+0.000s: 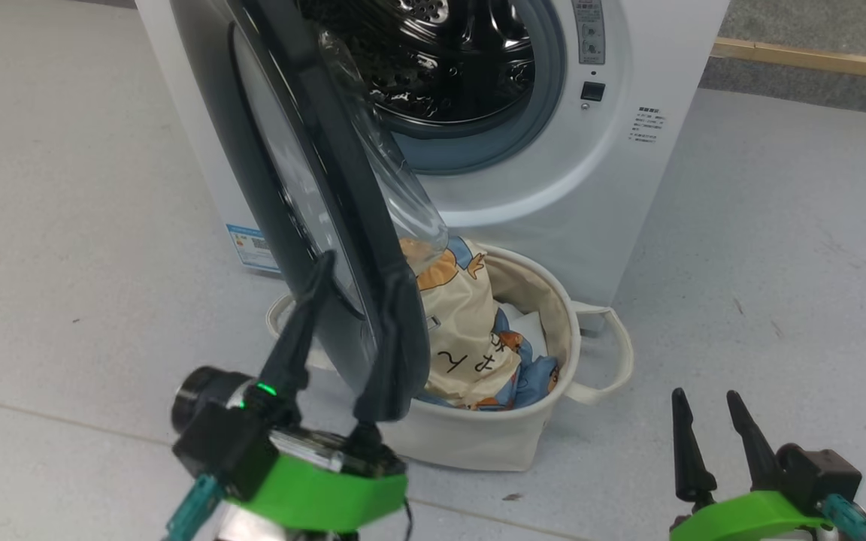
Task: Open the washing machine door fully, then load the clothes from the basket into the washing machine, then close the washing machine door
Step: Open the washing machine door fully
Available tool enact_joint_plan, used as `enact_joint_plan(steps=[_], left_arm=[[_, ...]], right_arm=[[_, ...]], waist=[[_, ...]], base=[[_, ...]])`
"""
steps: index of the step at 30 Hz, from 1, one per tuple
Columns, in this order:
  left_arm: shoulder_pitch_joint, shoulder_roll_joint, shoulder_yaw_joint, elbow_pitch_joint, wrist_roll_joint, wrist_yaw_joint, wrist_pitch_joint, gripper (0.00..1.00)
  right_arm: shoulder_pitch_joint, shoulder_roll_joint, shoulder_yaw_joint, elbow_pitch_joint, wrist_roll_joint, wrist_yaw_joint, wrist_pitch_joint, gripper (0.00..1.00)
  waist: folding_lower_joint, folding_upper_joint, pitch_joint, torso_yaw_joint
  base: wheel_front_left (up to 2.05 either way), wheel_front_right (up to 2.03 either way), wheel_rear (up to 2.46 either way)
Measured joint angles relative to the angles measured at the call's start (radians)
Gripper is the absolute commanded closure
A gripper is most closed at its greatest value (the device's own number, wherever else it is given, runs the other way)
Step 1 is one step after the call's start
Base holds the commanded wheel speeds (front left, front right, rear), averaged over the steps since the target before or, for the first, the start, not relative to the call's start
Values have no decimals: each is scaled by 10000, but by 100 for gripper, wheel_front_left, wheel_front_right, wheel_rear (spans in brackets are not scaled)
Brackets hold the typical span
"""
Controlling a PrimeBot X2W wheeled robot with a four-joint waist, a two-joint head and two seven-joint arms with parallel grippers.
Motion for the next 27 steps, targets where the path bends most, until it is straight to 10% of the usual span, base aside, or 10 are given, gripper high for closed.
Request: enact_joint_plan(steps=[9,10,27], left_arm=[[170,31,-1875,1012,-90,-305,-67,5],[81,31,-2027,1317,-79,-173,-67,100],[-2053,12,-2882,4314,-897,2063,-67,100]], right_arm=[[-278,56,2,148,-119,0,0,0],[-322,61,0,155,-119,0,0,0],[-616,123,54,596,174,0,0,0]], waist=[[0,0,177,-116],[0,0,204,-168],[0,0,635,-834]], base=[[0,0,0],[0,0,0],[0,0,0]])
